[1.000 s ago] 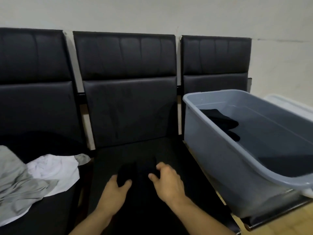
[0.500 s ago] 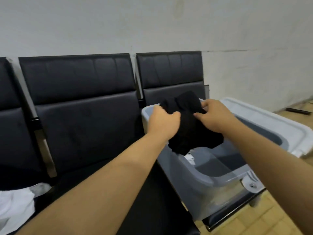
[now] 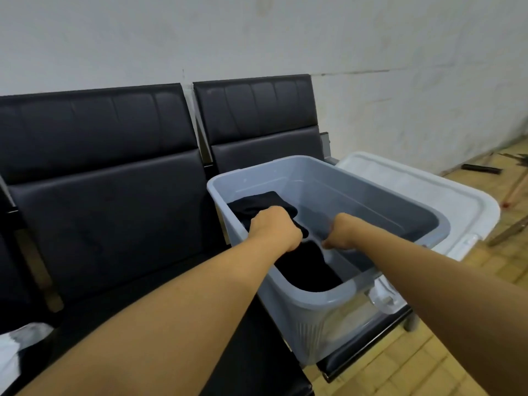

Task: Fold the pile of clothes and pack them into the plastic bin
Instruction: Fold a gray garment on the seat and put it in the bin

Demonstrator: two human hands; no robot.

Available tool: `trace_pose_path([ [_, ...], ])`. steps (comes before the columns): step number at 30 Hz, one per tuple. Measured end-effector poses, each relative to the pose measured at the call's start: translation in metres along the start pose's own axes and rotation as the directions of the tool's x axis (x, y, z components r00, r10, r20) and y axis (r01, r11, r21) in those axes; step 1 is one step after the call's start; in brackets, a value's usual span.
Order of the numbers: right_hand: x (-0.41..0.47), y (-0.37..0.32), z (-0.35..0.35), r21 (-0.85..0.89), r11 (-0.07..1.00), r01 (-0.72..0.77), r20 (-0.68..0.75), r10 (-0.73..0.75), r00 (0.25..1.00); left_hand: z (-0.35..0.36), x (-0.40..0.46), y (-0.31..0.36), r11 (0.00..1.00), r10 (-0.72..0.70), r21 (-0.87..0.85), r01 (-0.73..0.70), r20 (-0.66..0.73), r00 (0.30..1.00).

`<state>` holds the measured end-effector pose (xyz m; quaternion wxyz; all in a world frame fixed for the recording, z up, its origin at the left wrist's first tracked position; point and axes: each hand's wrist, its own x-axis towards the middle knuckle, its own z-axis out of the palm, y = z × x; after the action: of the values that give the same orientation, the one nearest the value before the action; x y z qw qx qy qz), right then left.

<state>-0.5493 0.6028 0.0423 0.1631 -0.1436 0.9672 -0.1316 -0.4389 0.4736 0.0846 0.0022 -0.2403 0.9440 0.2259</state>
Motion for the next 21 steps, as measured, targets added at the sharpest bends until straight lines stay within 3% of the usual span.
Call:
trace_pose_path([
  [5,-0.003,-0.003,-0.007,0.066,0.994,0.087,-0.129,-0.077,0.989,-0.012,-0.012,-0.023,0.961,0.083,-0.230,-0.153,-0.287,0.954],
  [11,-0.043,-0.064,-0.013,0.236,0.912,0.336,-0.344,-0.246,0.906,-0.021,-0.024,-0.086,0.891,-0.089,-0.442,-0.106,-0.399,0.913],
  [16,-0.091,-0.170,0.027,0.340,0.769,0.542,-0.305,-0.455,0.837,-0.034,-0.046,-0.193,0.899,-0.261,-0.432,0.077,-0.386,0.885],
  [21,-0.107,-0.267,0.116,0.330,0.736,0.591,-0.095,-0.597,0.797,-0.035,-0.087,-0.316,0.889,-0.413,-0.358,0.287,-0.352,0.840],
])
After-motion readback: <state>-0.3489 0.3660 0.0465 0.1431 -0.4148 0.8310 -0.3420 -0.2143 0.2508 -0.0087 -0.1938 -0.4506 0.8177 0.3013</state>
